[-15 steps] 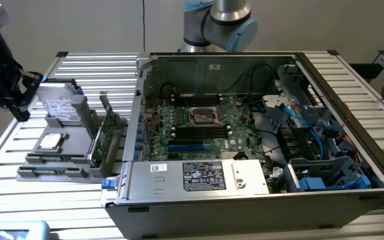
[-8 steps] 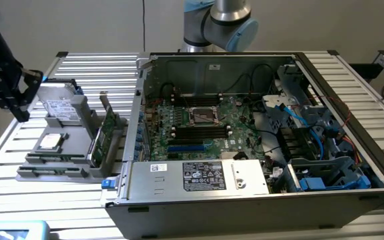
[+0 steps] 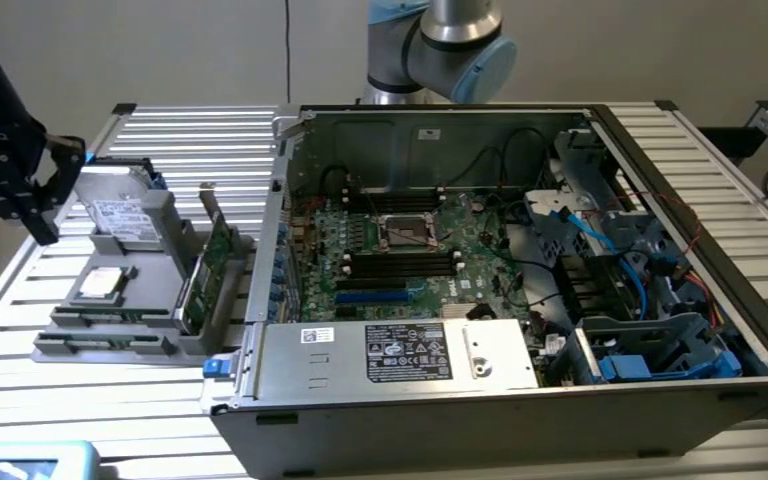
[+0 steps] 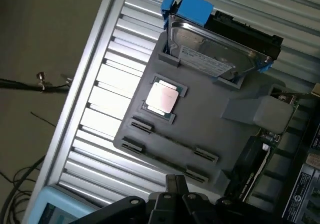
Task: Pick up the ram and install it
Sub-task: 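Pick up the ram and move it above insertion slot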
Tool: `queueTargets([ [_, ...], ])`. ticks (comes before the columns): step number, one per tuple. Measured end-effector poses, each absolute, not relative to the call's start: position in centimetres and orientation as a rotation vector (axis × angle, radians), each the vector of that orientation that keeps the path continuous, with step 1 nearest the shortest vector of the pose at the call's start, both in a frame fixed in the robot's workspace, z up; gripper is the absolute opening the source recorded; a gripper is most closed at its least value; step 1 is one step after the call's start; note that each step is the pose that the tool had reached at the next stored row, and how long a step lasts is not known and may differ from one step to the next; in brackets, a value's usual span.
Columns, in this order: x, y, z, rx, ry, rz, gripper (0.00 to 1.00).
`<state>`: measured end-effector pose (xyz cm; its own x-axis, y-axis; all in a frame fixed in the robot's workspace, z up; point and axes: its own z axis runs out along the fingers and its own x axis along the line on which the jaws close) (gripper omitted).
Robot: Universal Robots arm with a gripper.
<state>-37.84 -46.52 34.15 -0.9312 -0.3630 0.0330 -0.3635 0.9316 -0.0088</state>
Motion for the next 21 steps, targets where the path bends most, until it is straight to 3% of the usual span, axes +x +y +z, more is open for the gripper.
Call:
queueTargets([
  [21,-37.84,-46.52,34.04,1.148,-2.895,0.032,0.11],
])
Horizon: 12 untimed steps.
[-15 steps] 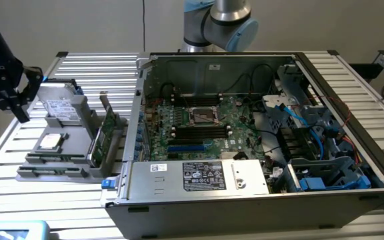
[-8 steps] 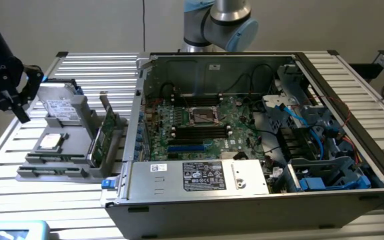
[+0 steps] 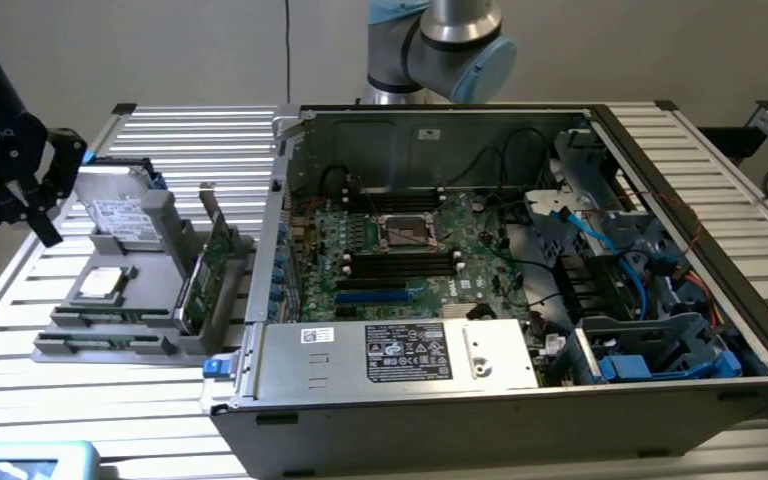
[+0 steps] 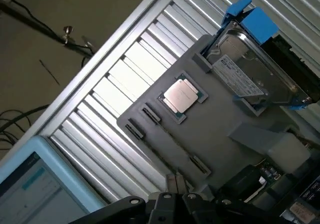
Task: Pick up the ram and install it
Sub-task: 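Pick up the ram and move it above insertion slot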
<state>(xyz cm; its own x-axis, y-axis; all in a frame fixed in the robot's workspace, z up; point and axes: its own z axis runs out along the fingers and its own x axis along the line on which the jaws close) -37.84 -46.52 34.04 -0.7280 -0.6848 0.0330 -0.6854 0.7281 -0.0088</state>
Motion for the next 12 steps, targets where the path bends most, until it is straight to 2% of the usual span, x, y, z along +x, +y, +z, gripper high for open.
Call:
queueTargets([
  [12,-37.84,-46.52,33.74,1.458,-2.754,0.036,0.11],
])
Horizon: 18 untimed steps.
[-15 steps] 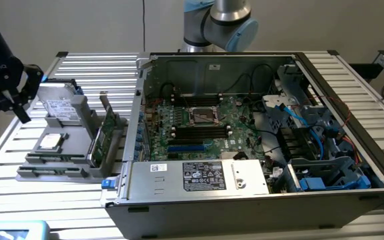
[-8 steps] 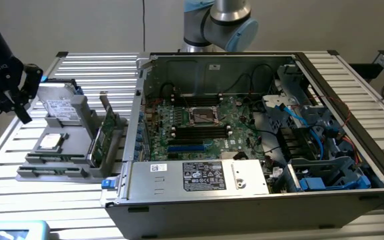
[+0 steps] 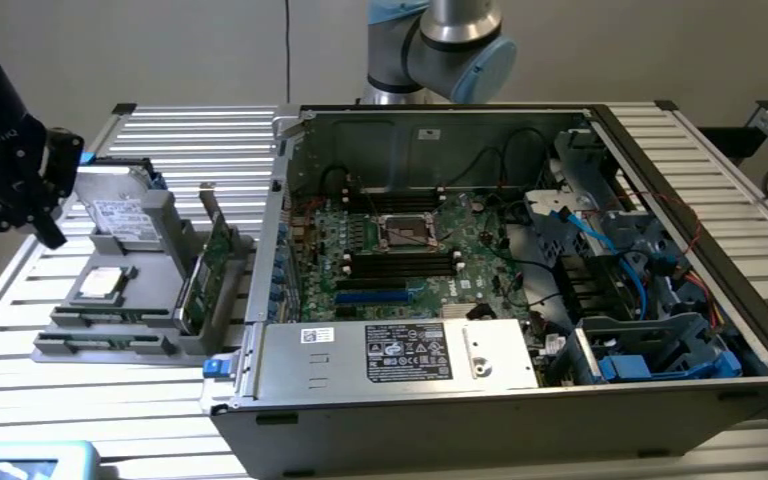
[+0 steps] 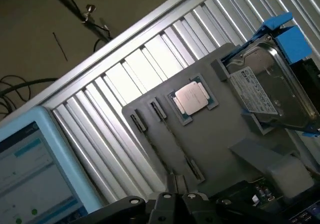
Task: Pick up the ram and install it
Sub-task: 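Pick up the ram and move it above insertion slot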
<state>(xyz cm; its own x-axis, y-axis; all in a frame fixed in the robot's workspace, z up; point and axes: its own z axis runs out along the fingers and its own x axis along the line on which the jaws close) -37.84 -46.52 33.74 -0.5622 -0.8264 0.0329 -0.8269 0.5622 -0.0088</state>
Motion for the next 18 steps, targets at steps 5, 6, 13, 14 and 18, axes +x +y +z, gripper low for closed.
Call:
queueTargets([
  [5,-37.84,-46.52,33.56,1.582,-2.686,0.038,0.11],
  [6,-37.84,-46.52,33.53,1.606,-2.672,0.038,0.11],
  [13,-37.84,-46.52,33.27,1.796,-2.551,0.041,0.11],
  [14,-37.84,-46.52,33.25,1.82,-2.534,0.041,0.11],
  [18,-37.84,-46.51,33.22,1.912,-2.467,0.042,0.11],
])
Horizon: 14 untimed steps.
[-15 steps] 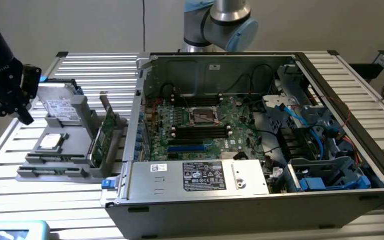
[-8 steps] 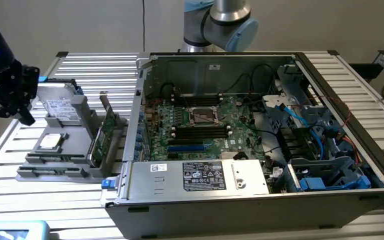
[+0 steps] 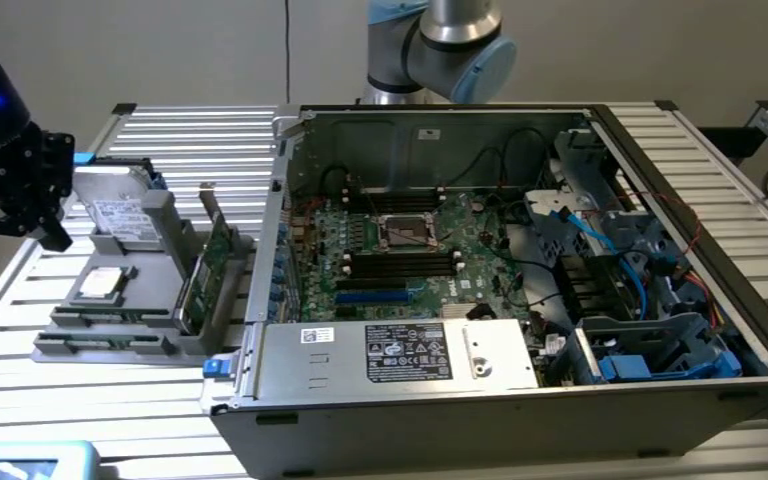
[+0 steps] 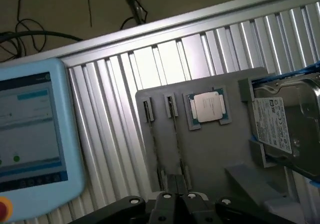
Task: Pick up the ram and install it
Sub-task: 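Pick up the ram and move it above insertion slot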
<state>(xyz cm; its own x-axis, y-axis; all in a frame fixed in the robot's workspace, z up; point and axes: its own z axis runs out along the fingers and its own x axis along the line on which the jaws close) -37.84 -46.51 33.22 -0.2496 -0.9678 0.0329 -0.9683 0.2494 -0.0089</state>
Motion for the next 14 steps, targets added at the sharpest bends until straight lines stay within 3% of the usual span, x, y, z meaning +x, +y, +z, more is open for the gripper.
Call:
queueTargets([
  [14,-37.84,-46.52,33.22,2.103,-2.309,0.045,0.11],
])
